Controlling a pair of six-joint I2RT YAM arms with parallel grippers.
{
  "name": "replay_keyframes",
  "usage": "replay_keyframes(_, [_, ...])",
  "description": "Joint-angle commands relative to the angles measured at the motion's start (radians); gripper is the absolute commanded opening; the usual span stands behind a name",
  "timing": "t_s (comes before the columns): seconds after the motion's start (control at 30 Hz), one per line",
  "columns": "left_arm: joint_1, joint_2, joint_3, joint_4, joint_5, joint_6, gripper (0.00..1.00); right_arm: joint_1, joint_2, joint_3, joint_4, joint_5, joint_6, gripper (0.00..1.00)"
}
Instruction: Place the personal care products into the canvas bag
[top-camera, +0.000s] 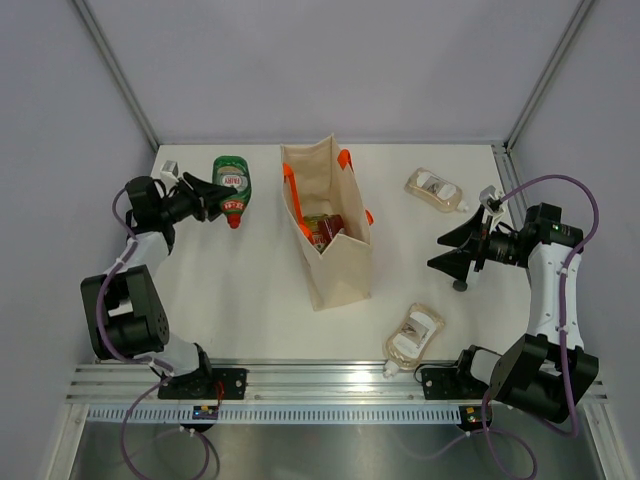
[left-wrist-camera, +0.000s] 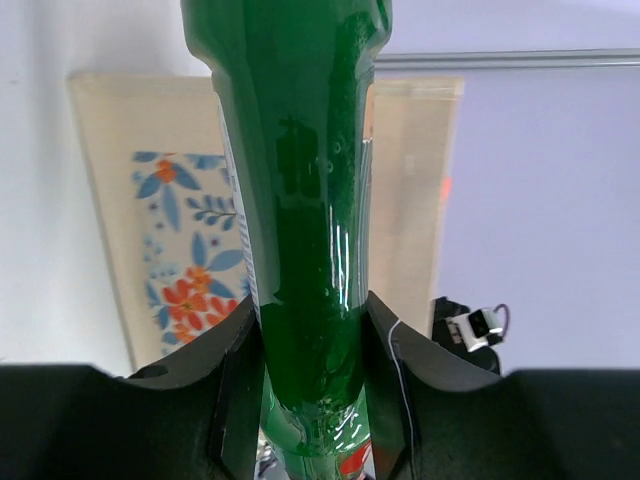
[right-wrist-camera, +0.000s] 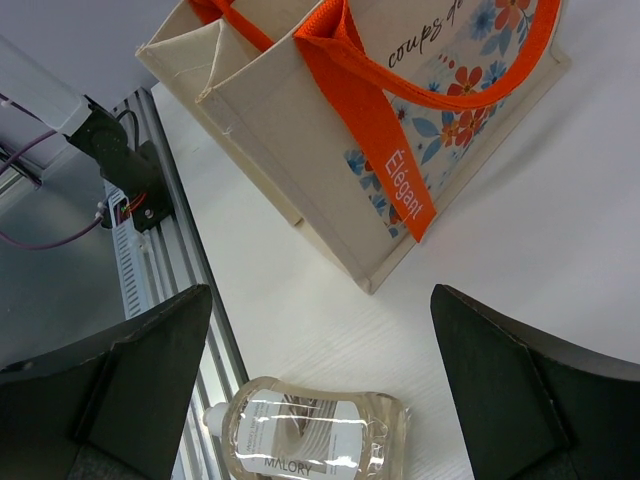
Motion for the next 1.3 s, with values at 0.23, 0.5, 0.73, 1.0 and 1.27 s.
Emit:
replay_keyframes(0.23, [-0.1, -0.168, 0.106, 0.248, -0.051, -0.265, 0.0, -0.008, 0.005, 0.046, -0.026, -0.047, -0.046, 0.99])
replay_keyframes(0.5, [-0.266, -0.2, 0.227, 0.12, -0.149, -0.247, 0.0, -0.01, 0.001, 0.046, -0.029, -0.045, -0.051, 0.99])
replay_keyframes(0.73, [-0.426, -0.209, 0.33, -0.172, -0.244, -0.05, 0.0, -0.01, 0.001, 0.046, -0.035, -0.045, -0.057, 0.99])
replay_keyframes(1.0, [-0.588, -0.157, 0.462, -0.514, -0.419, 0.187, 0.06, -0.011, -0.002, 0.045, -0.035, -0.042, -0.058, 1.0])
replay_keyframes(1.27, [-0.632, -0.111, 0.548, -0.655, -0.489, 0.288, 0.53, -0.013, 0.005, 0.045, -0.037, -0.044, -0.058, 1.0])
